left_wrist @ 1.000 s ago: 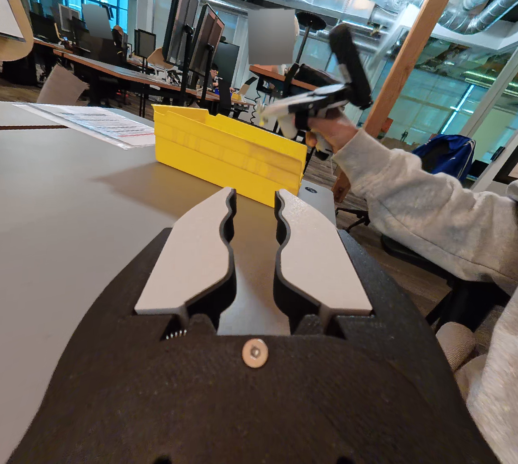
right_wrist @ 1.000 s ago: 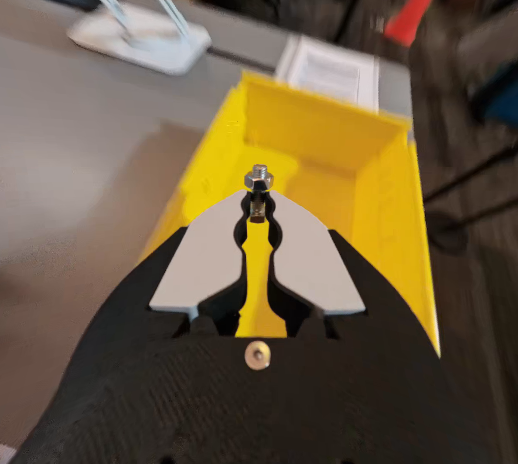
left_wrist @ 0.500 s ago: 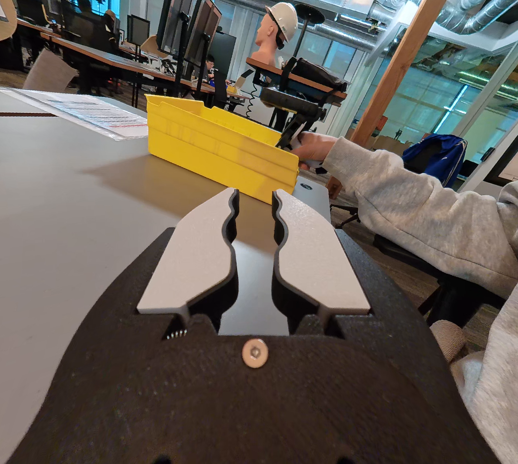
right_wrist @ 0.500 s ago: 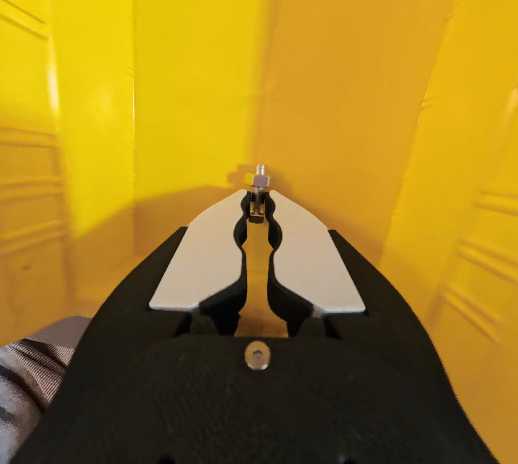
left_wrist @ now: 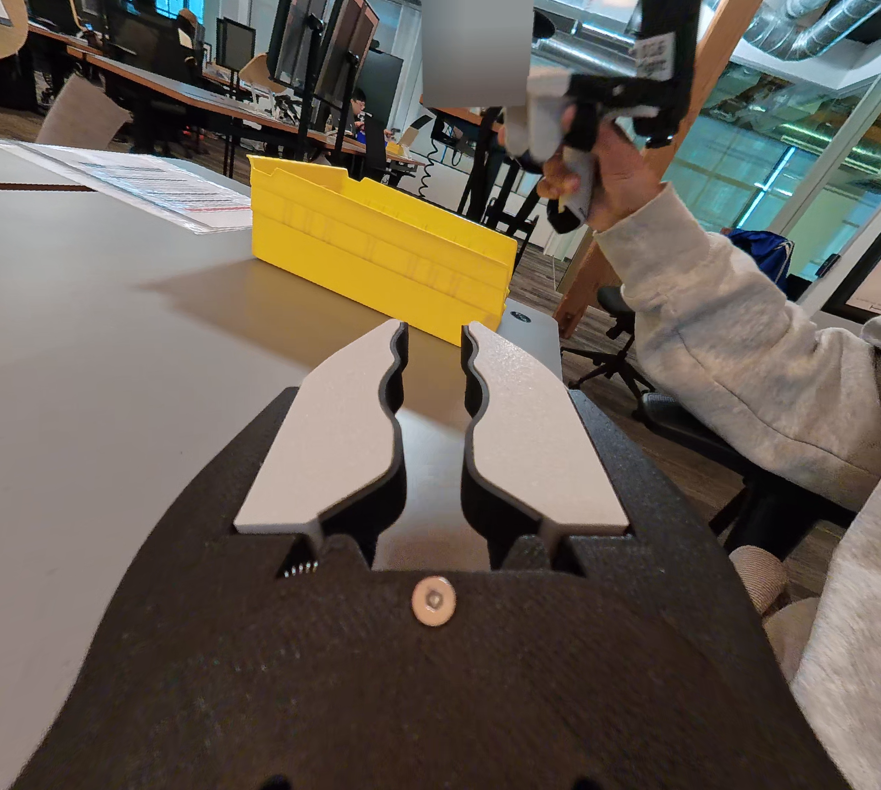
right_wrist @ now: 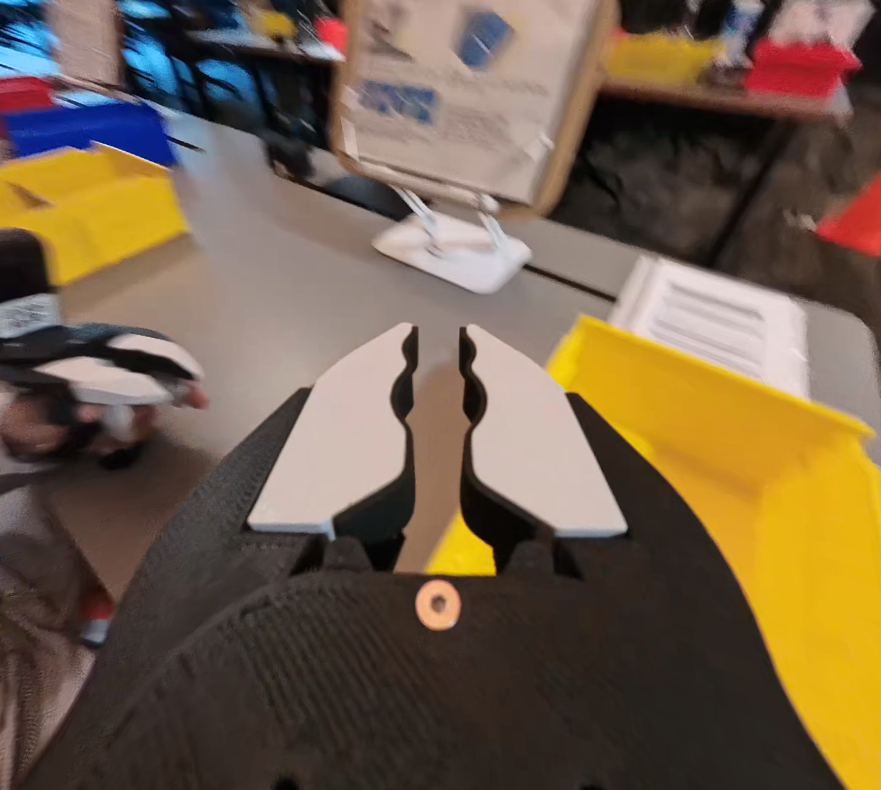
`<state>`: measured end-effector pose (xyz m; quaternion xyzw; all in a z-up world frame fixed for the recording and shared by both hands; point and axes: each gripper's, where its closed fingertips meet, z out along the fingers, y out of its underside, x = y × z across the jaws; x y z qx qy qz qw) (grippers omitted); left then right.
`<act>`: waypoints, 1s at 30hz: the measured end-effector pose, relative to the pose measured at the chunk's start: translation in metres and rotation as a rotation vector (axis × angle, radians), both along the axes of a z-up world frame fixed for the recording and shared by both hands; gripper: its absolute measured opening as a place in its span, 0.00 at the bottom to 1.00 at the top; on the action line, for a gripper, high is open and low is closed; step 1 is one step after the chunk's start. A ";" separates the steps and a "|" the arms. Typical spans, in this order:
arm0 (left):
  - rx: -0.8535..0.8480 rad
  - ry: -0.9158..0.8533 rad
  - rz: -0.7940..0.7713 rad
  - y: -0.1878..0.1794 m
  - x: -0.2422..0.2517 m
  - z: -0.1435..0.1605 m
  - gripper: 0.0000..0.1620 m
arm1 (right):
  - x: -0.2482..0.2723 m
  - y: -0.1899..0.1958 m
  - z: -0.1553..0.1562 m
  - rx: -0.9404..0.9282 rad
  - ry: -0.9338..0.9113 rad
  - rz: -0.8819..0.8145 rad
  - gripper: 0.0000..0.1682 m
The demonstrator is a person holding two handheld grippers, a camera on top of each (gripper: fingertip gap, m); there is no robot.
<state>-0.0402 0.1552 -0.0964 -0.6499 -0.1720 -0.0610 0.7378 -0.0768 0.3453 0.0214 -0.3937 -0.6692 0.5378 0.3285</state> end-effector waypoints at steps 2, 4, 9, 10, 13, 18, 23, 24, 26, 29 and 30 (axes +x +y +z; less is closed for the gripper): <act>-0.002 -0.003 -0.002 0.000 0.000 0.000 0.13 | 0.011 -0.051 0.013 -0.048 0.067 0.133 0.09; -0.003 -0.004 -0.002 0.000 0.000 -0.001 0.12 | 0.020 -0.101 0.009 -0.122 0.074 0.263 0.09; -0.034 -0.004 0.013 -0.003 -0.003 -0.003 0.00 | 0.037 -0.193 -0.043 -0.273 -0.012 0.491 0.00; -0.038 0.010 0.035 -0.005 -0.006 -0.003 0.00 | 0.036 -0.202 -0.061 -0.236 -0.025 0.489 0.00; -0.058 0.053 0.072 -0.009 -0.011 -0.002 0.00 | 0.031 -0.215 -0.098 -0.156 -0.039 0.482 0.09; -0.035 0.027 0.108 -0.016 -0.020 -0.001 0.00 | 0.026 -0.211 -0.118 -0.133 -0.075 0.477 0.00; -0.028 -0.012 0.156 -0.022 -0.031 -0.003 0.00 | 0.019 -0.197 -0.122 -0.147 -0.071 0.440 0.00; -0.026 -0.016 0.159 -0.022 -0.031 -0.003 0.00 | 0.018 -0.195 -0.123 -0.144 -0.072 0.433 0.00; -0.028 -0.013 0.168 -0.023 -0.033 -0.003 0.00 | 0.013 -0.189 -0.125 -0.136 -0.062 0.391 0.02; -0.032 -0.005 0.171 -0.023 -0.032 -0.003 0.00 | 0.014 -0.189 -0.128 -0.127 -0.064 0.398 0.00; -0.032 -0.003 0.172 -0.023 -0.032 -0.003 0.00 | 0.014 -0.189 -0.128 -0.119 -0.064 0.396 0.00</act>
